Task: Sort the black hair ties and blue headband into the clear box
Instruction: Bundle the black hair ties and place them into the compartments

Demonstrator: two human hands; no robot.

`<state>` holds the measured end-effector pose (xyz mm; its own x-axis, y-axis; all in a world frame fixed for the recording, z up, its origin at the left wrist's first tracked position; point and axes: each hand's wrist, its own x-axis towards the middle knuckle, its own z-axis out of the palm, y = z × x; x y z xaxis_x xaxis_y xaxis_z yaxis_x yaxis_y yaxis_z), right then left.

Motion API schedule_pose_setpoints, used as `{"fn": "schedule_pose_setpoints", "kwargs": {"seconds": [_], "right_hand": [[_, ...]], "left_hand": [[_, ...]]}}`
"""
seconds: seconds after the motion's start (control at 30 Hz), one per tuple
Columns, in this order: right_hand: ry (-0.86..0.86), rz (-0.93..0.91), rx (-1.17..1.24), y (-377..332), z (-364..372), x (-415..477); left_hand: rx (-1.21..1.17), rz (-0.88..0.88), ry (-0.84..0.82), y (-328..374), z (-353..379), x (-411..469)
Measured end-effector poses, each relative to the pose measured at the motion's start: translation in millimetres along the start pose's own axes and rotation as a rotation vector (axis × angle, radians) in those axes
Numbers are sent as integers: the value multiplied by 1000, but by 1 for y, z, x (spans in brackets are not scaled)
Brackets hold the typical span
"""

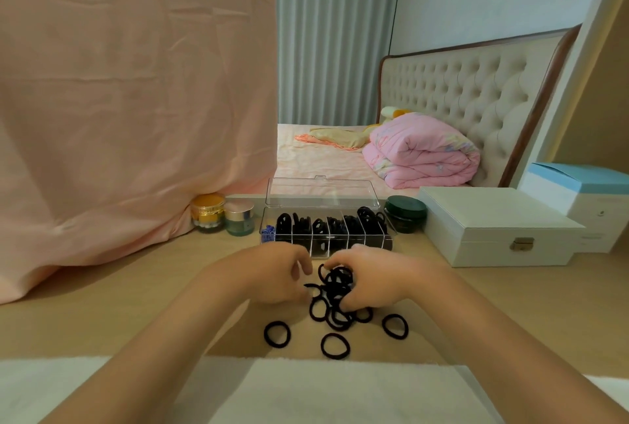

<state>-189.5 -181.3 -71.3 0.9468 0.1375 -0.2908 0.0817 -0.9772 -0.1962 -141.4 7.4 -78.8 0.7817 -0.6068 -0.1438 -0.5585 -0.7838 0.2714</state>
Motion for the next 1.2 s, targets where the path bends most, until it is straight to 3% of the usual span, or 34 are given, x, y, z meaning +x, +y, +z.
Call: {"fn": "schedule_pose_setpoints", "kwargs": {"seconds": [0.1, 0.23, 0.33, 0.43, 0.6, 0.77, 0.87, 1.1, 1.2], "right_hand": [[-41, 21, 63, 7, -14, -12], [-171, 261, -47, 15, -27, -31], [-235, 282, -32, 17, -18, -27], [-168, 234, 63, 16, -11, -19], [-122, 121, -2, 8, -7, -16], [247, -23, 197, 11, -13, -11], [413, -82, 135, 10, 4, 5], [270, 7, -76, 7, 18, 22], [275, 9, -59, 7, 17, 22]], "left_hand": [[31, -74, -156, -6, -21, -11], [66, -169, -351, -8, -23, -14], [79, -141, -306, -9, -13, -7], [42, -81, -195, -12, -10, -3], [94, -49, -112, -14, -8, -2], [149, -37, -127, -14, -5, -2], [96, -34, -77, -16, -11, -3], [77, -68, 128, -41, -15, 0], [47, -80, 126, -44, -14, 1]]}}
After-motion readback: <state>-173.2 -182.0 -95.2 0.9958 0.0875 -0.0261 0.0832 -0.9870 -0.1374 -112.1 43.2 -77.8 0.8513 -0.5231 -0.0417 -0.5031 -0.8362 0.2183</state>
